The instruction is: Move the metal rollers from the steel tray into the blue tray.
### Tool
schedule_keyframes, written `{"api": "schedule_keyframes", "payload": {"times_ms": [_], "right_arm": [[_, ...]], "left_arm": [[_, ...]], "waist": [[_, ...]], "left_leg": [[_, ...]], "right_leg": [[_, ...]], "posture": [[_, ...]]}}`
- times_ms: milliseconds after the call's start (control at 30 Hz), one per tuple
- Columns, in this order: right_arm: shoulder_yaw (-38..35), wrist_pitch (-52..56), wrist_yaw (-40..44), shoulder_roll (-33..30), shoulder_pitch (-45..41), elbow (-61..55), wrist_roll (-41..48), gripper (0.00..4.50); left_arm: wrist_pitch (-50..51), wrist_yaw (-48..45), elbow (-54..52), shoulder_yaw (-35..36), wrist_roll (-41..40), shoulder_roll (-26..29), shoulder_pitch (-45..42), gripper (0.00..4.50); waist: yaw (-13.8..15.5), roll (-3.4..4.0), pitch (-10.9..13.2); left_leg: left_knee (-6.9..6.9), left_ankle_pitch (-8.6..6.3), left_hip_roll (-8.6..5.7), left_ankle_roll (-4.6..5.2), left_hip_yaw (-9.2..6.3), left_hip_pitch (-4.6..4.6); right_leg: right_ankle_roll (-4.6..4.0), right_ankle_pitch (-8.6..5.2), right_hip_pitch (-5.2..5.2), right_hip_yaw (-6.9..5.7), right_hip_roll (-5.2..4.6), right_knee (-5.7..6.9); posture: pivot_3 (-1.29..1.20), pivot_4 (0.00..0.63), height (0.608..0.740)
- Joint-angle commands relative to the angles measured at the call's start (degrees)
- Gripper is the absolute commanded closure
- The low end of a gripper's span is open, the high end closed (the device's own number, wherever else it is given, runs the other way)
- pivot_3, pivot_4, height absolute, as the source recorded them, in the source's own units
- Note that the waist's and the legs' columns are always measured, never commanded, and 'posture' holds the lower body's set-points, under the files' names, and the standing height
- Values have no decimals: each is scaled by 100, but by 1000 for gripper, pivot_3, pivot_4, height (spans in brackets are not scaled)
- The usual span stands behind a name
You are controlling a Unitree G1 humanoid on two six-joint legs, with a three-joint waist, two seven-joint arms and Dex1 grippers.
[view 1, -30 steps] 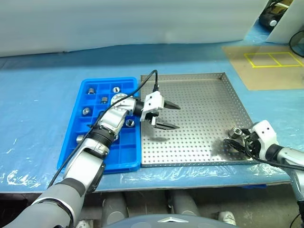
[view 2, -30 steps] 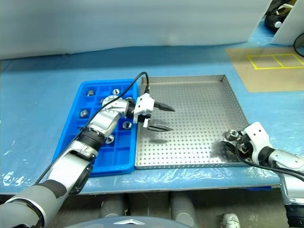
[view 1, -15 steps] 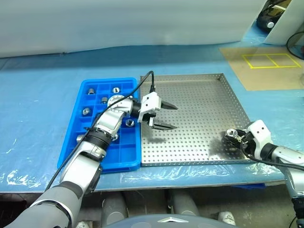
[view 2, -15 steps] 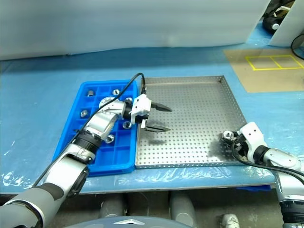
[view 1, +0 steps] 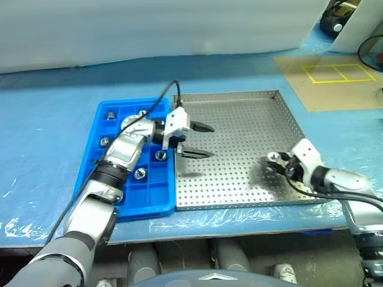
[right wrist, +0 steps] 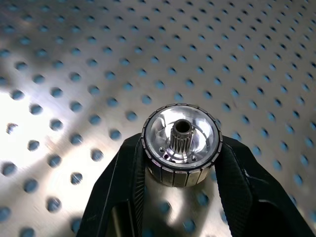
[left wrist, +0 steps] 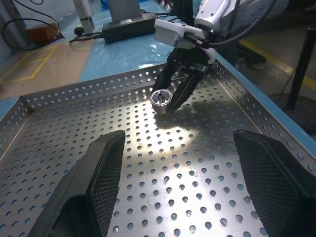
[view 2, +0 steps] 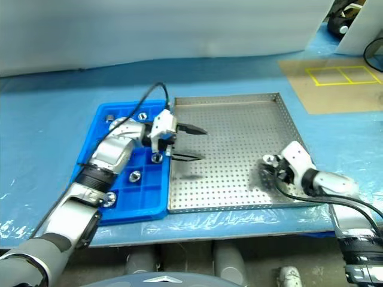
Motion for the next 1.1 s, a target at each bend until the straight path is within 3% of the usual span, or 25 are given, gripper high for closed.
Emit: {"api": "schedule_keyframes", "payload": {"times_ms": [33,200,567,967,1100], "right_arm": [[461,-132,485,-85,-557,-582,46,2881],[1312,-538,1248,-44,-1156,-668,-118,2881],[2538,-1385,2114,995,-2637,-212,-246,2881],[3197,-1544,2231,2270,-2794,132,-251,2881],[3276,-1527,2281,2440,-2821,230,-269,2881]], "left_arm": [[641,-149,-768,407,-483,506,119,809],[968,48,-1157,694,-540,1117,406,809],[1770,758,-2826,1236,-776,1911,1619,809],[2372,1195,-3826,1709,-1174,2490,2509,809],[2447,1287,-3973,1742,-1236,2566,2633,809]], "waist": [[-10,2,0],[151,5,0],[431,7,2],[658,5,3],[716,5,3]], "left_leg": [[-6,3,2,-4,0,-4],[-37,7,7,-11,0,-8],[-43,20,14,-32,0,-18],[-48,36,16,-61,-6,-27],[-50,45,17,-76,-9,-25]], "right_leg": [[-1,0,-10,0,3,1],[-1,-1,-19,-12,5,-4],[-2,-1,-43,-17,5,13],[-2,-1,-53,-25,7,21],[-2,-1,-54,-24,7,25]], "posture": [[-262,150,740],[-173,150,740],[55,150,740],[161,150,740],[177,150,740]]}}
